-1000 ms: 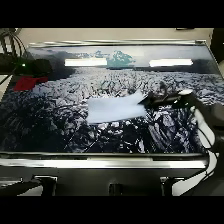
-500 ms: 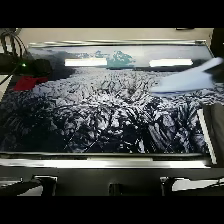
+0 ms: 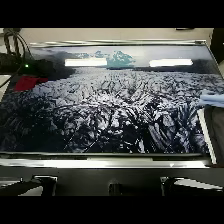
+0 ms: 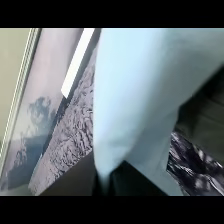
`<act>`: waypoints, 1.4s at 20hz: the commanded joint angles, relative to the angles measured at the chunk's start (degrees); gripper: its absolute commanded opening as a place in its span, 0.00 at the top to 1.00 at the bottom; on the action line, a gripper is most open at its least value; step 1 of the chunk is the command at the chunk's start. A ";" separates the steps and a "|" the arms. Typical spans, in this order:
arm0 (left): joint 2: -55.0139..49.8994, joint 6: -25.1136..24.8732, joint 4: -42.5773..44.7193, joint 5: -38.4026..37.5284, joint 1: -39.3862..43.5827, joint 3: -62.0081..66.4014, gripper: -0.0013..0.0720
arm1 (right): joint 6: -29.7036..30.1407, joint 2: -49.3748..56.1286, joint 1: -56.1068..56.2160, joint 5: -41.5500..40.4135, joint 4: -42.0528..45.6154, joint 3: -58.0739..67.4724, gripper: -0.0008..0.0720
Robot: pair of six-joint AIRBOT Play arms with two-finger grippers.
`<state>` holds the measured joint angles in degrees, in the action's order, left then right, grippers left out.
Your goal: Fold the clothes and pants, and hang the long-sleeved shirts on hangers.
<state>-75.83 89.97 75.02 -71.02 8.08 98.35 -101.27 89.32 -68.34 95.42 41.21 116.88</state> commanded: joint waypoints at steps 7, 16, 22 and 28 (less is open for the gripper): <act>0.02 -1.53 -0.20 1.18 1.29 -0.02 0.95 | -0.44 -5.88 -7.06 10.56 27.17 -11.39 0.93; -0.02 -1.49 -0.22 1.62 1.31 -0.02 0.95 | 5.81 -7.50 -7.10 -0.44 41.64 -36.52 0.93; -0.02 -1.46 -0.37 1.62 1.60 -0.02 0.95 | 6.54 -7.19 -7.10 -1.88 42.34 -37.20 0.03; -0.07 -2.56 -1.90 10.25 1.66 3.69 0.95 | 11.96 -8.70 -1.49 -24.28 10.01 -13.27 0.08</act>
<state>-75.85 88.42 73.80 -66.83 9.72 99.81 -93.25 81.28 -73.76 86.54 68.27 91.42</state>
